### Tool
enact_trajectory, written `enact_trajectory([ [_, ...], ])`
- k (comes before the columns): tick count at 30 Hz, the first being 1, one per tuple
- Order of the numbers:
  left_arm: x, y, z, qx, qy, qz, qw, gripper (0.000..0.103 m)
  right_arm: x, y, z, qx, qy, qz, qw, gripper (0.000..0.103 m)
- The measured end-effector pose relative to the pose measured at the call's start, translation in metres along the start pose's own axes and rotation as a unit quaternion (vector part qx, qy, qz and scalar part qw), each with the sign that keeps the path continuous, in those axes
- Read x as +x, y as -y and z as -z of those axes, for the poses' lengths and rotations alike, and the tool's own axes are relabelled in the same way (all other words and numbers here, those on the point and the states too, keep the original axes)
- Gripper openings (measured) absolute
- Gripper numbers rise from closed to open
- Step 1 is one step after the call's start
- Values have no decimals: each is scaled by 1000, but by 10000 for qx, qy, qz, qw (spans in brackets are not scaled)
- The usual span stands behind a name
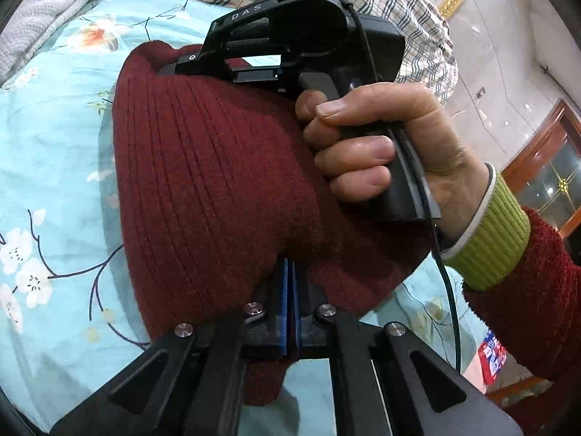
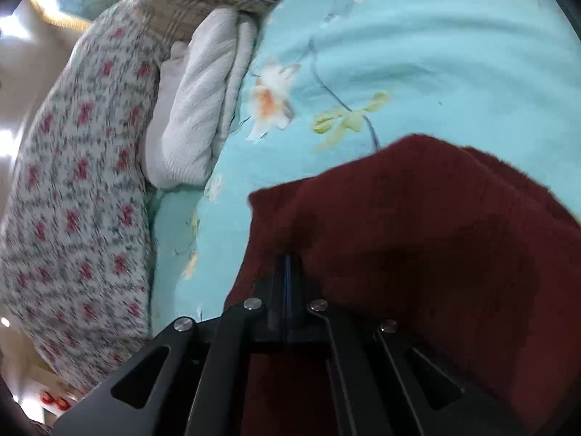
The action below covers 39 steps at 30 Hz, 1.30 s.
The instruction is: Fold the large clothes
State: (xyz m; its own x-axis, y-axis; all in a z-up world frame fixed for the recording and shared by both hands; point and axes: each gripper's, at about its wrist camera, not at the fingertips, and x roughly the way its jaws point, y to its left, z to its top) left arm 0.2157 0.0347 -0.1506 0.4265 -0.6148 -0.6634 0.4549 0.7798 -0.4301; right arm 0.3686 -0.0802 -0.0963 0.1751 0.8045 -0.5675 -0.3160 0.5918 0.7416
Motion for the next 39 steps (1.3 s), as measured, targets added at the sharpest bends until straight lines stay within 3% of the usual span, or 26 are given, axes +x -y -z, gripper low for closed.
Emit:
enact_trajectory([
  [7, 0, 13, 3, 101, -25, -269, 9996, 3, -6, 5, -6, 141, 332, 182, 9992, 0],
  [10, -14, 23, -2, 100, -118, -275, 9995, 3, -22, -12, 3, -85, 545, 277, 9981, 0],
  [13, -42, 30, -4, 69, 81, 3, 9999, 4, -62, -30, 32, -227, 803, 154, 9964, 1],
  [16, -72, 31, -7, 26, 472, -143, 9988, 4, -96, -38, 68, -359, 971, 257, 9943, 2],
  [21, -92, 17, -15, -185, 804, -311, 9961, 4, -138, -24, 141, -457, 1019, 918, 9895, 2],
  [25, -85, 21, -21, 7, 706, -398, 9967, 4, -149, -9, 169, -358, 1054, 1287, 9854, 2],
  [27, -66, 18, -27, 89, 399, -615, 9973, 4, -151, -1, 173, -277, 1103, 1514, 9819, 2],
  [30, -43, 13, -18, 72, 138, -600, 9981, 4, -144, 13, 176, -167, 1053, 1844, 9771, 0],
  [39, -69, 25, -9, -29, 244, -467, 9986, 4, -146, 23, 183, 120, 1087, 1741, 9786, 0],
])
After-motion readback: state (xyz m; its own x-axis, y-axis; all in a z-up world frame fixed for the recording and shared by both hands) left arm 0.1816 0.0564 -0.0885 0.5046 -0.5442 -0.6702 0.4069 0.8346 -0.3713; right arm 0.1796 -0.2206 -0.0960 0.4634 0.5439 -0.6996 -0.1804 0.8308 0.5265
